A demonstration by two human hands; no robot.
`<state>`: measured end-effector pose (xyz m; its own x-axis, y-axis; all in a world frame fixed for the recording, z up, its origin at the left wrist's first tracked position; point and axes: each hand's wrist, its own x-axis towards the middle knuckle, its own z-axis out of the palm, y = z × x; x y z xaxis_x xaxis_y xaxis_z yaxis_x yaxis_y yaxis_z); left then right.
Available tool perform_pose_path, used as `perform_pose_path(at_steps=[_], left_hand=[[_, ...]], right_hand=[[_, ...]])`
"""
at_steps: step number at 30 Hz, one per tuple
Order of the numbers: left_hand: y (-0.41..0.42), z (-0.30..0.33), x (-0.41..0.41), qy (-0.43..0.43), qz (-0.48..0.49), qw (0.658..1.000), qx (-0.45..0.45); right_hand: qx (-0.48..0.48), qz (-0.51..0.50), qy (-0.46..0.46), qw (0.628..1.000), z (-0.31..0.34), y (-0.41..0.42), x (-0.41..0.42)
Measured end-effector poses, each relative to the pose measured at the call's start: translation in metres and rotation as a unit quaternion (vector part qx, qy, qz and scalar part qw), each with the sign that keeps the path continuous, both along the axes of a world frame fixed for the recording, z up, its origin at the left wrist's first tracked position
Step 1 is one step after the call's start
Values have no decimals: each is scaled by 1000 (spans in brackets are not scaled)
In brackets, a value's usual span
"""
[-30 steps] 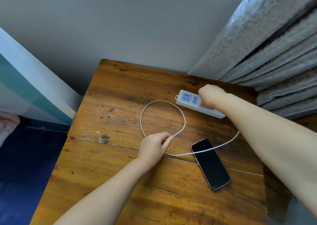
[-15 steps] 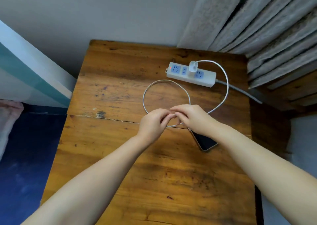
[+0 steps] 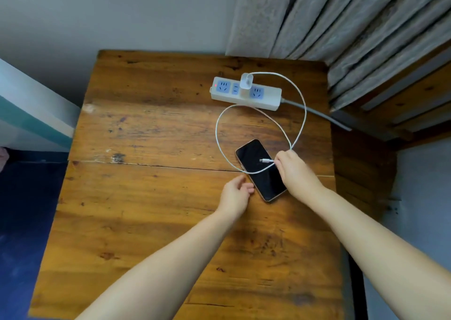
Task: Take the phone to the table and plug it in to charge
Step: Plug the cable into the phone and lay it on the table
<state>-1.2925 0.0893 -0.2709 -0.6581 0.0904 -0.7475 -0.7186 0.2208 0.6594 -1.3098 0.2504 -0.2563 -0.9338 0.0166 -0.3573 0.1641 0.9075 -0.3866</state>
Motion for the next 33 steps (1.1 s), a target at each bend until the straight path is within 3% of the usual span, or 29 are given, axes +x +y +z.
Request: perform_pose_path(at_steps=[3, 6, 10, 13, 15, 20, 24, 26, 28, 31, 33], left_hand=[[19, 0, -7, -64, 108, 992, 32], [23, 2, -13, -100, 138, 983, 71], [19, 3, -26, -76, 71, 992, 71], [-2, 7, -35, -23, 17, 999, 32], [-25, 10, -39, 18, -44, 999, 17], [-89, 19, -42, -20, -66, 988, 135], [-133, 17, -39, -29, -86, 988, 128], [-149, 12, -38, -12, -18, 997, 78], [-158, 9, -41, 11, 130, 991, 32], [-161, 14, -54, 9, 371, 922, 109], [-164, 22, -63, 9, 434, 884, 175]], right_hand=[[-43, -82, 5, 996, -6, -6, -2], [-62, -106, -8, 992, -3, -4, -6], [-78, -50, -31, 995, 7, -6, -5], [35, 36, 52, 997, 15, -14, -10], [55, 51, 87, 993, 20, -23, -19], [-1, 21, 77, 997, 28, -55, -41], [-77, -28, 80, 993, 34, -69, -52], [-151, -43, 55, 986, 39, -73, -54], [-223, -36, 12, 974, 44, -85, -53], [-255, 31, -15, 966, 47, -111, -42], [-269, 74, -34, 960, 45, -130, -33]])
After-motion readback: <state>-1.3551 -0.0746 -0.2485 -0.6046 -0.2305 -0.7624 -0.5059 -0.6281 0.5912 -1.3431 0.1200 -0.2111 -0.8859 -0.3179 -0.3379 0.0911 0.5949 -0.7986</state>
